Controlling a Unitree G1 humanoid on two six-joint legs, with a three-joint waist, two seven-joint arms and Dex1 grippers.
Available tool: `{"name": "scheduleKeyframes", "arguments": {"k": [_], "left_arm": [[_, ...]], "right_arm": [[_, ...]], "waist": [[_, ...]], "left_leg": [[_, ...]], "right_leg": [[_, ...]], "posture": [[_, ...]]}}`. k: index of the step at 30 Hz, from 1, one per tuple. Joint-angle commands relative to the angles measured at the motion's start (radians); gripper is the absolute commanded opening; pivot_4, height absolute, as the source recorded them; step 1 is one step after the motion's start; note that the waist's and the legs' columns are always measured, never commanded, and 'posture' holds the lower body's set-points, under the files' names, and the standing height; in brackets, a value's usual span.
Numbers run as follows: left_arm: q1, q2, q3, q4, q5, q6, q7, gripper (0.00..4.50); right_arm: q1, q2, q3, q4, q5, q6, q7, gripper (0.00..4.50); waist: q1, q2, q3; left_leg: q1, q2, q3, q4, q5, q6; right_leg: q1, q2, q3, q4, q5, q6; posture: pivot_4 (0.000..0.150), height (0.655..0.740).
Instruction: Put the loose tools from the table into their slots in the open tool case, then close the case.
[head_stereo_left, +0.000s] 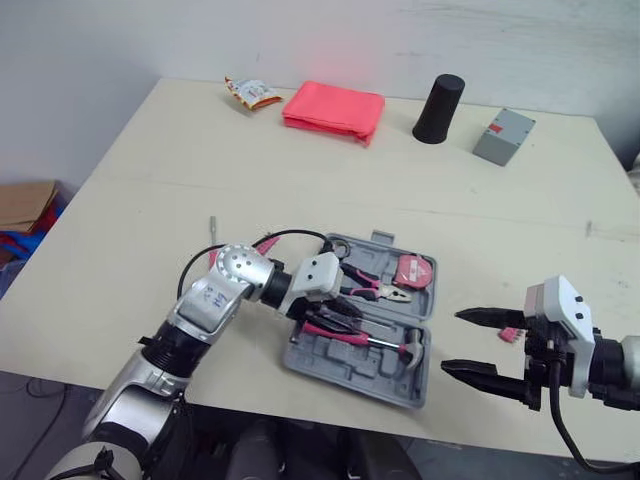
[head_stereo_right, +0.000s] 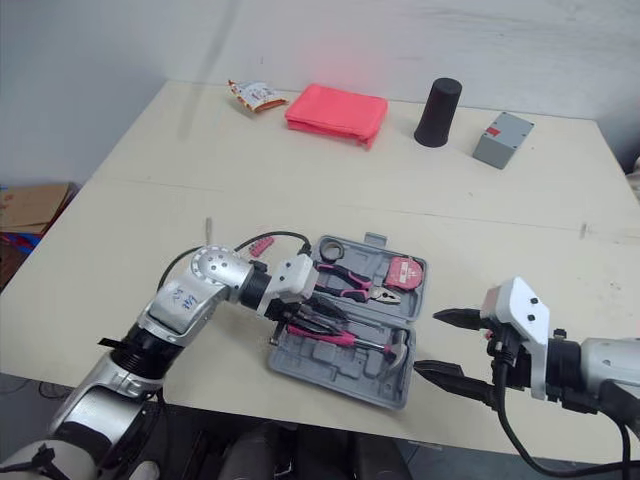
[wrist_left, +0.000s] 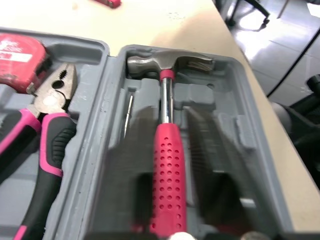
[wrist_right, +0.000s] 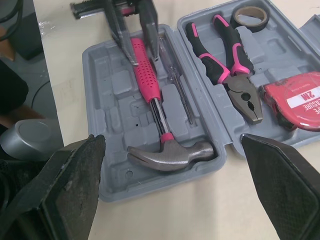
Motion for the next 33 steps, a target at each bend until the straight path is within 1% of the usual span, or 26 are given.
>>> {"name": "scheduleKeyframes", "arguments": {"k": [1,4,7,9,12,13,15,17,19,24,25,27,30,31,33], "left_arm": [[0.022,-0.020,-0.001,-0.003,0.013,-0.025,0.027,0.07],[0.051,-0.024,-0.024,0.004,0.032,-0.026,0.037,0.07],[0.068,-0.006,-0.059,-0.008,0.062,-0.018,0.027,0.07],[0.072,-0.003,-0.080,0.004,0.099,-0.019,0.046,0.07],[0.066,-0.018,-0.106,0.068,0.184,-0.027,0.128,0.07],[0.068,-0.015,-0.115,0.081,0.200,-0.029,0.133,0.07],[0.082,0.015,-0.145,0.087,0.225,-0.068,0.101,0.07],[0.086,0.035,-0.170,0.093,0.243,-0.080,0.082,0.07],[0.075,0.035,-0.185,0.117,0.260,-0.069,0.094,0.07],[0.026,0.026,-0.228,0.199,0.321,-0.027,0.126,0.07],[0.021,0.030,-0.240,0.202,0.325,-0.014,0.121,0.07],[0.017,0.037,-0.258,0.199,0.328,0.002,0.107,0.07],[0.022,0.040,-0.271,0.182,0.333,0.005,0.106,0.07],[0.018,0.034,-0.263,0.175,0.327,0.009,0.112,0.07],[0.012,0.026,-0.248,0.166,0.312,0.010,0.116,0.07]], "right_arm": [[-0.013,-0.001,-0.002,-0.017,0.015,-0.004,-0.009,4.50],[-0.016,-0.003,0.003,-0.017,0.016,-0.002,-0.011,4.50],[-0.017,-0.005,0.001,-0.014,0.018,0.000,-0.011,4.50],[-0.018,-0.005,0.000,-0.011,0.018,0.000,-0.011,4.50],[-0.016,-0.004,-0.001,-0.013,0.020,0.002,-0.012,4.50],[-0.014,-0.002,-0.001,-0.015,0.022,0.004,-0.014,4.50],[-0.005,0.010,-0.006,-0.023,0.038,0.013,-0.024,4.50],[0.011,0.017,-0.007,-0.030,0.038,0.010,-0.026,4.50],[0.021,0.022,-0.003,-0.030,0.029,0.003,-0.027,4.50],[0.020,0.021,0.001,-0.020,0.023,-0.008,-0.031,4.50],[0.020,0.020,0.002,-0.018,0.020,-0.010,-0.030,4.50],[0.020,0.019,0.004,-0.014,0.013,-0.016,-0.030,4.50],[0.024,0.025,0.005,-0.014,0.006,-0.022,-0.034,4.50],[0.029,0.028,0.005,-0.015,0.001,-0.025,-0.035,4.50],[0.035,0.033,0.007,-0.019,-0.005,-0.030,-0.037,4.50]], "waist": [[0.000,0.000,0.000],[-0.002,0.000,0.000],[-0.003,0.000,0.000],[-0.002,0.000,0.000],[0.000,0.001,-0.002],[0.000,0.001,-0.002],[0.000,0.001,-0.003],[0.000,0.001,-0.004],[-0.004,0.001,-0.006],[-0.004,0.000,-0.018],[-0.004,-0.001,-0.020],[-0.005,-0.002,-0.025],[-0.007,-0.003,-0.029],[-0.006,-0.003,-0.030],[-0.006,-0.002,-0.033]], "left_leg": [[0.000,0.000,0.000,0.000,0.000,0.000],[0.000,0.000,0.000,-0.001,0.000,0.000],[0.000,0.000,0.000,0.000,0.000,0.000],[0.001,0.000,0.000,0.000,0.000,0.000],[0.001,0.000,0.000,0.000,0.000,0.000],[0.002,0.000,0.000,0.000,0.000,0.000],[0.003,0.000,0.000,0.000,0.000,0.001],[0.008,0.000,-0.002,-0.001,0.000,0.001],[0.017,0.000,-0.002,-0.004,-0.002,0.001],[0.023,0.000,-0.003,-0.005,-0.005,0.004],[0.025,0.000,-0.003,-0.005,-0.009,0.007],[0.030,0.000,-0.002,-0.005,-0.013,0.010],[0.037,0.000,-0.002,-0.008,-0.015,0.010],[0.037,0.000,-0.002,-0.012,-0.015,0.010],[0.038,0.000,-0.002,-0.018,-0.015,0.008]], "right_leg": [[0.000,0.000,0.000,0.000,0.000,0.000],[0.000,0.000,0.000,0.000,0.000,0.000],[0.000,0.001,0.000,0.001,0.000,0.000],[0.000,0.000,0.000,0.001,0.000,0.000],[0.001,0.000,0.000,0.000,0.000,0.000],[0.002,0.000,0.000,0.000,0.000,0.000],[0.004,0.000,0.000,-0.001,0.000,0.000],[0.010,0.000,-0.001,-0.004,0.000,0.001],[0.020,0.000,-0.001,-0.008,0.000,0.000],[0.029,0.000,-0.002,-0.012,0.000,0.000],[0.032,-0.001,-0.002,-0.013,0.000,0.000],[0.036,-0.001,-0.002,-0.015,0.001,0.000],[0.045,-0.002,-0.002,-0.020,0.000,0.000],[0.049,-0.003,-0.002,-0.022,0.001,0.000],[0.050,-0.002,-0.003,-0.029,0.003,-0.002]], "posture": [[0.150,0.7348],[0.150,0.7348],[0.150,0.7348],[0.150,0.7348],[0.150,0.7348],[0.150,0.7348],[0.150,0.7348],[0.150,0.7348],[0.150,0.7348],[0.150,0.7348],[0.150,0.7348],[0.150,0.7348],[0.150,0.7348],[0.150,0.7348],[0.150,0.7348]]}}
